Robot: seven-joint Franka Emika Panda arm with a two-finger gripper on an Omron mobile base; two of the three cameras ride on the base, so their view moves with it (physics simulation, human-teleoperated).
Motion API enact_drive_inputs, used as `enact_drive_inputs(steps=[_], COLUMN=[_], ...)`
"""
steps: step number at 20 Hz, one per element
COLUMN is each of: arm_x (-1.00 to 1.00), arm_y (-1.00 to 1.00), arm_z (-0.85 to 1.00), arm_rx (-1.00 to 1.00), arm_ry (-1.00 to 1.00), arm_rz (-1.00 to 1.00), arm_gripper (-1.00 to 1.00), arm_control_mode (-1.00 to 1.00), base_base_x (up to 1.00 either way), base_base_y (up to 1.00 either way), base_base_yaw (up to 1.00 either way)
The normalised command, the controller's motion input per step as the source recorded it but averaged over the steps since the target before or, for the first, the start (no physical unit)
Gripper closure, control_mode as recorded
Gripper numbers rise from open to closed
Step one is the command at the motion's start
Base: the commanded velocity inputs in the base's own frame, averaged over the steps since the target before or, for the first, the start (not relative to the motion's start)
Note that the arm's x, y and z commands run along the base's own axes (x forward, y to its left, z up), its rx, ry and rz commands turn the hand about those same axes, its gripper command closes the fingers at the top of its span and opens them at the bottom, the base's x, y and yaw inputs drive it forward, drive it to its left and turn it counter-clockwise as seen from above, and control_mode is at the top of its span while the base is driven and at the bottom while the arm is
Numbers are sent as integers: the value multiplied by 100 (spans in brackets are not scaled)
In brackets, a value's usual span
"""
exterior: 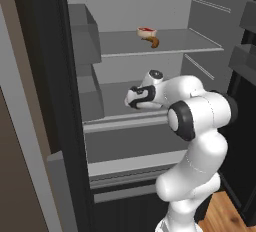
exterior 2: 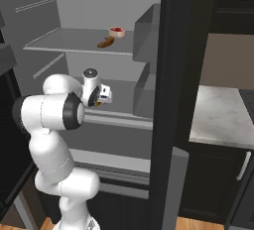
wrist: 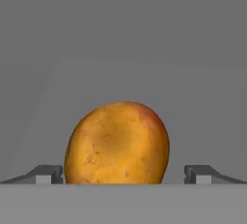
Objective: Pick up the mango and banana from the fridge and place one fruit on each plate on the dining counter.
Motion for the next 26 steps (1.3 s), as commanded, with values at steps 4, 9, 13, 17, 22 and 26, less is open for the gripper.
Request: enact_drive_inputs(steps=[4,9,13,17,22,26], arm_x=[37,33,-2,-29,-44,-74], arm_y=[0,2,1,0,-3,-22], arm_z=[-18,-19,-37,-45,-46,-17], arm_rx=[0,0,0,0,0,3], arm_ry=[4,1,14,25,22,-11], arm_rz=[1,2,1,0,0,1], arm_gripper=[-100,-100,100,100,100,100], arm_control_mode=[-100,-100,-100,-100,-100,-100], base_base_x=[0,0,0,0,0,0], base_base_y=[0,0,0,0,0,0], base_base_yaw=[0,0,0,0,0,0])
